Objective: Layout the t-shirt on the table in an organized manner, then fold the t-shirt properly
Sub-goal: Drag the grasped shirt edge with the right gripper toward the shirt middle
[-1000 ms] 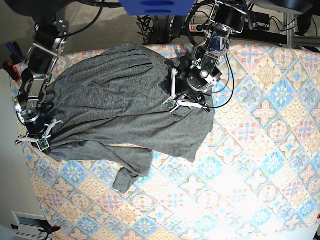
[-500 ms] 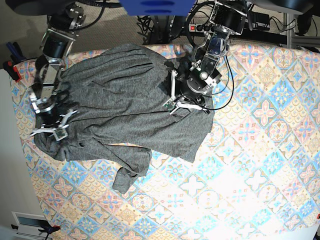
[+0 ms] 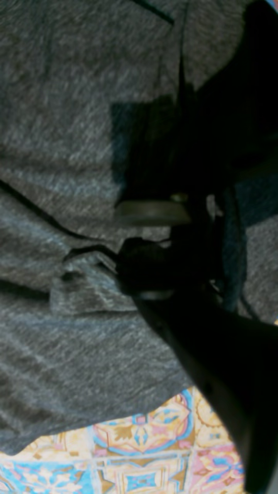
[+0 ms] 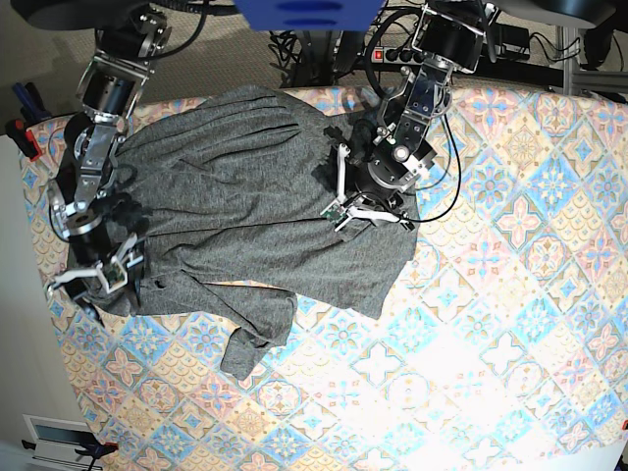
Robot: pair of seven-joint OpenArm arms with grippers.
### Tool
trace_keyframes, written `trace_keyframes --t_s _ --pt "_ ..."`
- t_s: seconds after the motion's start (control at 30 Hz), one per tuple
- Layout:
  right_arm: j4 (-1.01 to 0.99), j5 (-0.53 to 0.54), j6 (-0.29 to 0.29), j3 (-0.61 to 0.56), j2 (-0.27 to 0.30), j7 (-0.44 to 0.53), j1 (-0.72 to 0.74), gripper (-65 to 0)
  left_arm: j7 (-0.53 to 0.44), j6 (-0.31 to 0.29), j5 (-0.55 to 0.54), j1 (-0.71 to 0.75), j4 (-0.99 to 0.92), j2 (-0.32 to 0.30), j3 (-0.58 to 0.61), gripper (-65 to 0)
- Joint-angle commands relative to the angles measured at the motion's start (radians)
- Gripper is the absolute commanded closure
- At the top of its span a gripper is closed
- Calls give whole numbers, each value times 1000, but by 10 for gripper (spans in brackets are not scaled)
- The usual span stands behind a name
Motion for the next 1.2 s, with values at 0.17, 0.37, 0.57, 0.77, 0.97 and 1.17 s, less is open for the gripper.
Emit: trace_keyframes --t_s 0.17,0.37,0.57,0.77,0.97,1.17 --pt "-43 -11 134 -95 -64 -105 54 -343 -15 2 -4 -9 16 4 -2 -208" --pt "-142 -14 180 -117 -101 -113 218 -341 -15 2 -4 -9 16 4 0 -208" --pt "-350 -14 180 -117 -101 -110 235 -341 -15 2 -4 -5 16 4 -3 -208" --pt "-465 -14 180 -117 -101 -105 238 -341 -15 2 -4 -3 16 4 -3 -208" --pt "-531 -14 179 -117 -101 -104 284 -341 -15 2 -4 -9 16 4 -2 -208" --pt "-606 -14 179 -117 -101 -104 324 -341 -15 2 -4 -6 16 4 -3 -208"
